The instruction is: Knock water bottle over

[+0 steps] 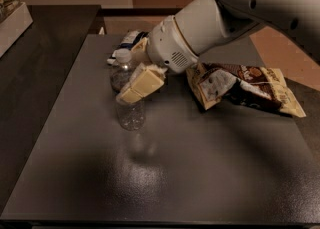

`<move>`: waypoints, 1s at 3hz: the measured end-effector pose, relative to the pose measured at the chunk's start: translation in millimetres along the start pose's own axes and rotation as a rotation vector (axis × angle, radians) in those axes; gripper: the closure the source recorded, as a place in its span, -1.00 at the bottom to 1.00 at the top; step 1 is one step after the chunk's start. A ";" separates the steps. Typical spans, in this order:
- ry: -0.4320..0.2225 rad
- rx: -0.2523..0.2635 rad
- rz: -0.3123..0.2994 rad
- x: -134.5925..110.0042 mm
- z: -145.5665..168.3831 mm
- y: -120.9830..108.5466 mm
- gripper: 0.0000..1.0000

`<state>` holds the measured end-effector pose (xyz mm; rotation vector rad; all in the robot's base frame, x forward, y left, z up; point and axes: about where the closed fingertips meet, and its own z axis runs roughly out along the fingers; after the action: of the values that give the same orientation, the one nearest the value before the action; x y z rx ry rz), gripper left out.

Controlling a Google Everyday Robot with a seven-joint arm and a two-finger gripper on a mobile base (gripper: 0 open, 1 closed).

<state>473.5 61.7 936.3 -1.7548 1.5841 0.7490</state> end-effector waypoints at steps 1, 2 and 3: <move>0.004 0.016 -0.020 -3.7 -5.8 -0.8 0.23; 0.064 0.082 -0.115 -10.6 -22.5 -5.1 0.71; 0.180 0.169 -0.277 -17.5 -38.6 -13.0 1.00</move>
Offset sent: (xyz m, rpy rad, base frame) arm 0.0141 -0.0293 0.0511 -0.1453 -0.3394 -0.0016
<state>484.2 43.2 975.2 -1.9048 1.4288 0.3228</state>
